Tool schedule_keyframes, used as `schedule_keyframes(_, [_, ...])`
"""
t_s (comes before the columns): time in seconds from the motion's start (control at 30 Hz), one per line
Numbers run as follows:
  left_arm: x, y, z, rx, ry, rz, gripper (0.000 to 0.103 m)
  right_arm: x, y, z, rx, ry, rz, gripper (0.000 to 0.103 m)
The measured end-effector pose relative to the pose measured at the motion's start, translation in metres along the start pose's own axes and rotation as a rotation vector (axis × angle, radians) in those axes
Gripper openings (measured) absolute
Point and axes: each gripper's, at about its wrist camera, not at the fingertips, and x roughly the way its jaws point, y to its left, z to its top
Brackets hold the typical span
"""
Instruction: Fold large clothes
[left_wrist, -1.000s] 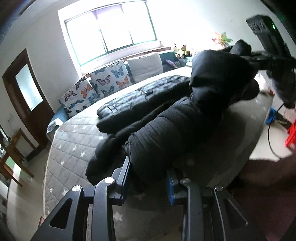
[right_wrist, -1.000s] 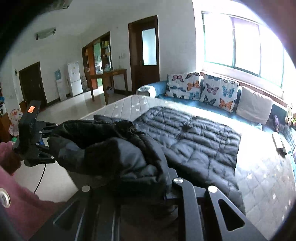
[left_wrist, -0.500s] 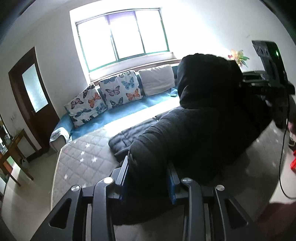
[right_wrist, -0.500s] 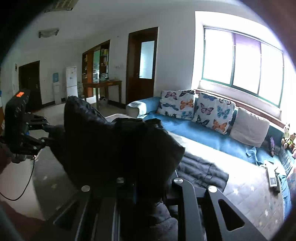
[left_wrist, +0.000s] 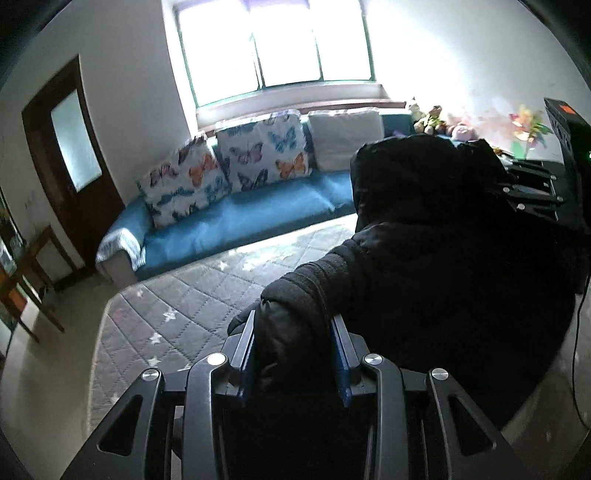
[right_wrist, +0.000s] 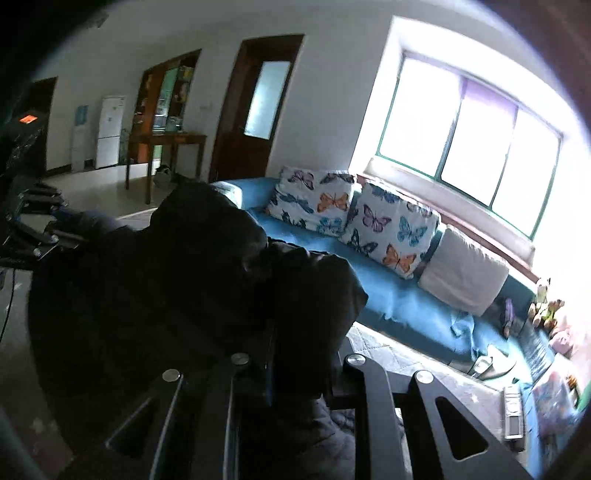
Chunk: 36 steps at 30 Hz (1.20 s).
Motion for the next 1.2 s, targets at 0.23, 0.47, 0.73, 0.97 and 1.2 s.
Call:
schedule_keyframes(0.23, [0.082, 0.003, 0.000, -0.029, 0.099, 0.038, 0.049, 0.050, -0.018, -0.019, 0.098, 0.170, 0.028, 0.021])
schedule_keyframes(0.47, [0.137, 0.017, -0.010, -0.119, 0.167, 0.039, 0.059, 0.082, -0.023, -0.030, 0.160, 0.337, 0.063, 0.028])
schedule_keyframes(0.73, [0.166, 0.048, -0.025, -0.189, 0.195, 0.034, 0.075, 0.036, -0.037, -0.008, 0.213, 0.248, 0.063, 0.028])
schedule_keyframes(0.97, [0.161, 0.053, -0.035, -0.219, 0.199, 0.041, 0.079, 0.007, -0.027, -0.009, 0.204, 0.258, 0.039, 0.031])
schedule_keyframes(1.2, [0.158, 0.056, -0.039, -0.251, 0.206, 0.030, 0.083, 0.054, -0.038, -0.016, 0.274, 0.352, 0.027, 0.031])
